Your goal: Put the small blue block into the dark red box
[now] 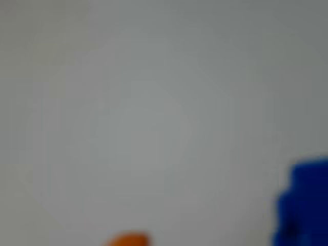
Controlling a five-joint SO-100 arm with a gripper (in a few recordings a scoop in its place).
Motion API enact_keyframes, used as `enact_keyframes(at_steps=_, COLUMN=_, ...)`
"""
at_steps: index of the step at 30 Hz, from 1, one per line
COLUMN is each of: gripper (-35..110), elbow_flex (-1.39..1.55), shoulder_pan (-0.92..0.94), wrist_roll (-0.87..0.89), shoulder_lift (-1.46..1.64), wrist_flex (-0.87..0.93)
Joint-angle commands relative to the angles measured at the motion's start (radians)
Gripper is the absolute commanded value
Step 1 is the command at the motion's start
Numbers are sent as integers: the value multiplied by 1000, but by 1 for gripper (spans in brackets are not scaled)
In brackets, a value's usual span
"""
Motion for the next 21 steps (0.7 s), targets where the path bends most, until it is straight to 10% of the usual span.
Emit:
enact_keyframes(at_steps=1, gripper=14, elbow_flex=-9, shoulder_pan=-8, wrist_roll=14, shoulder_lift=9, wrist_flex=-14)
enact_keyframes(at_steps=21, gripper=1, elbow_flex=52, shoulder_pan=2, wrist_roll=-26, shoulder_lift=97, wrist_flex=5)
